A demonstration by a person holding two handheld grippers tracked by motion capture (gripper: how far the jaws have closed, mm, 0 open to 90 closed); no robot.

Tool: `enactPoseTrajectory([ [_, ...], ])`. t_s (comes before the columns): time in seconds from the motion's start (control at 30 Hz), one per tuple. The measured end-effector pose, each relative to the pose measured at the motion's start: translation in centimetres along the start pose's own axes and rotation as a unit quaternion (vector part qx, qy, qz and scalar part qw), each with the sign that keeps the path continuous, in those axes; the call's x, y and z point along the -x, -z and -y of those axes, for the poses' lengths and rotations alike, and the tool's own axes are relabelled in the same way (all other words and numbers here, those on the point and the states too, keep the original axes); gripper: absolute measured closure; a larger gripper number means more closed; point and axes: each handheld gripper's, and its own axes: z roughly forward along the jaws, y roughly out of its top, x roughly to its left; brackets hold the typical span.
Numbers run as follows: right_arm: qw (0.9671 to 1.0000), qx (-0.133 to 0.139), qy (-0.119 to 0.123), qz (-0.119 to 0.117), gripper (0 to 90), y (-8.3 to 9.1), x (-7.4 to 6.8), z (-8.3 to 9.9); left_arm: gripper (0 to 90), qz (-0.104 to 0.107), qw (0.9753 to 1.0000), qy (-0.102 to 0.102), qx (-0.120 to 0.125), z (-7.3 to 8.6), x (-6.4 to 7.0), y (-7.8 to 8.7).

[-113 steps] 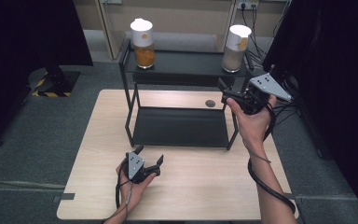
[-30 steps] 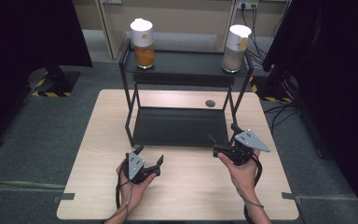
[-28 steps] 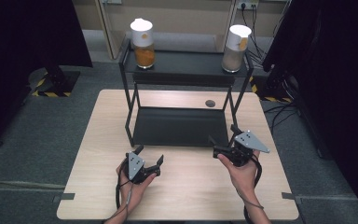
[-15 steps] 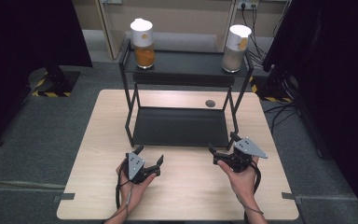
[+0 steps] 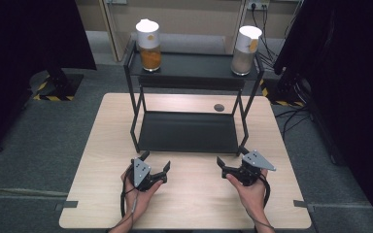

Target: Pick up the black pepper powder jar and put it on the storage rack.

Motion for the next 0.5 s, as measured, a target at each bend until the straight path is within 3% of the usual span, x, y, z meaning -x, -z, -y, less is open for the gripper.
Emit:
enactPoseTrajectory([
  [0.5,0.9999,-0.013,-0.003,0.007,2.6,0.1,0.1,1.2,11.9,0.000,1.0000,0.001,0.000,0.0,0.0,0.0],
])
